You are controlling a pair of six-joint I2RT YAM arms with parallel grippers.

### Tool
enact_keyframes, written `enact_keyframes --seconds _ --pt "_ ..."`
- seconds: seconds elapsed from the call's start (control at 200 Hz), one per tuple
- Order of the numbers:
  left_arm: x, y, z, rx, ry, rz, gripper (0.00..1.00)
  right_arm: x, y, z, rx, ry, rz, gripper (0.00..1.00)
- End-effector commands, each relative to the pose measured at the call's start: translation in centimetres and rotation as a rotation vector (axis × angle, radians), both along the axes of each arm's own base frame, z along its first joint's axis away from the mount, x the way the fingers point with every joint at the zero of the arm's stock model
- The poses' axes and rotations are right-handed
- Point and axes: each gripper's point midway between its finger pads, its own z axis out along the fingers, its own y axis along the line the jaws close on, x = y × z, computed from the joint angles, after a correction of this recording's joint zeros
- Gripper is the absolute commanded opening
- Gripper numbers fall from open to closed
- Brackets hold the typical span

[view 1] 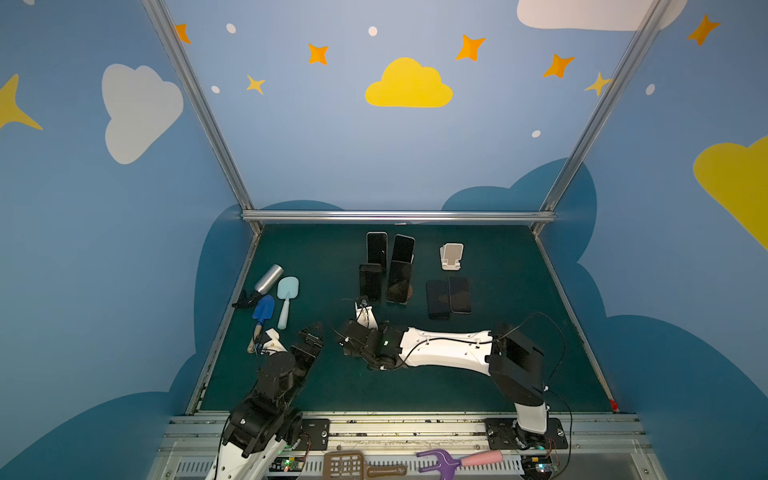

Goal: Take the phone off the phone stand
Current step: 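Lower the right gripper and close it on the lavender folding stand, then lift the lavender stand and carry it toward the white stand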

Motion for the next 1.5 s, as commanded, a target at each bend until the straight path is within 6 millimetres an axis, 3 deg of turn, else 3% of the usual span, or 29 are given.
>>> enact_keyframes --seconds 0.0,0.35,0.621,0.741,1.086,1.491 --pt "-0.3 0.3 -0.5 0.014 0.016 0.009 1.0 0.4 -0.1 -0.7 -0.005 0.002 -0.055 0.93" --pt "-0.3 0.1 -0.8 0.008 0.023 -0.003 1.0 0.7 0.1 -4.1 -0.02 0.042 -0.09 0.9" --pt "-0.4 0.1 -0.9 0.009 0.026 -0.005 1.0 0.5 -0.2 -4.9 -0.01 0.058 -0.101 0.69" --pt "-0.3 0.1 -0.8 0.008 0.022 -0.005 1.0 0.5 -0.2 -4.6 -0.015 0.044 -0.088 0.62" --pt "-0.2 -0.1 -0.4 0.005 0.004 -0.013 1.0 0.6 -1.4 -2.7 -0.079 -0.045 -0.031 0.57" --pt "0.7 -0.9 0.4 0.01 -0.012 -0.038 1.0 0.0 -6.2 -0.9 -0.113 -0.065 -0.028 0.55"
